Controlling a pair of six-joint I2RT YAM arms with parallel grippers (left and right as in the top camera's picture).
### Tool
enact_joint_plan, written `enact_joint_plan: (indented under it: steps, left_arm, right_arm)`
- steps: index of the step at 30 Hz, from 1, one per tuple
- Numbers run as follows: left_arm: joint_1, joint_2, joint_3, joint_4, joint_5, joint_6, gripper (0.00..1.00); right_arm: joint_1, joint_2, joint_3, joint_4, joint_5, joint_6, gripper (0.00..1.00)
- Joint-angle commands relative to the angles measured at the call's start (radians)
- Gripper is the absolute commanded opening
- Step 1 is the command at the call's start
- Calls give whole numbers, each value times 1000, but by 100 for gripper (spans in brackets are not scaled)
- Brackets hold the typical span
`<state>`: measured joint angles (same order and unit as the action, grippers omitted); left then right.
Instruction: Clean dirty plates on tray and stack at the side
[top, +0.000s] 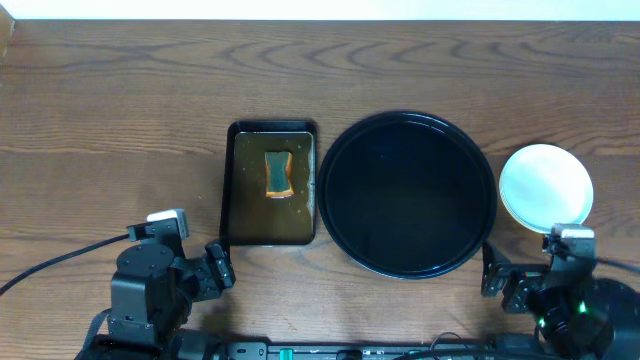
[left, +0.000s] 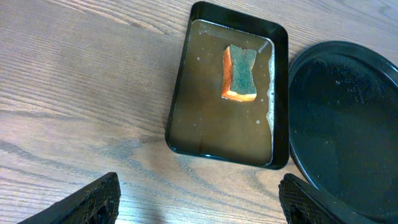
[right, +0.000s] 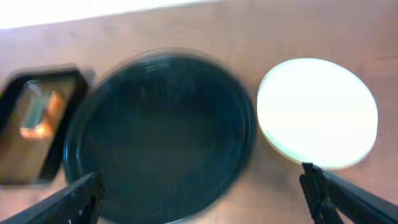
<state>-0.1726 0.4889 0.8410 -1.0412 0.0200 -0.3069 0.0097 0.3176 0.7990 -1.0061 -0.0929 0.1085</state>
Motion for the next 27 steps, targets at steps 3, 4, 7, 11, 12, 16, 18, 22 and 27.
enact_joint_plan:
  steps: [3, 4, 7, 11, 12, 16, 18, 22, 27]
  left_arm:
    - [3, 0, -13, -2, -2, 6, 83]
    - [3, 0, -13, -2, -2, 6, 83]
    - [3, 0, -13, -2, -2, 6, 83]
    - [3, 0, -13, -2, -2, 6, 83]
    - [3, 0, -13, -2, -2, 6, 83]
    - [3, 0, -13, -2, -2, 6, 83]
    - [3, 0, -13, -2, -2, 6, 83]
    - [3, 0, -13, -2, -2, 6, 83]
    - [3, 0, -13, -2, -2, 6, 83]
  right_arm:
    - [27, -157, -161, 175, -2, -46, 99]
    - [30, -183, -191, 215, -2, -46, 99]
    - [32, -270, -295, 350, -13, -46, 99]
    - [35, -311, -412, 524, -17, -45, 99]
    - [38, -312, -433, 562, -16, -43, 99]
    - [43, -312, -532, 749, -16, -43, 99]
    - [43, -312, -593, 853, -16, -43, 99]
    - [43, -312, -702, 1027, -16, -43, 99]
    - [43, -312, -794, 1123, -15, -44, 99]
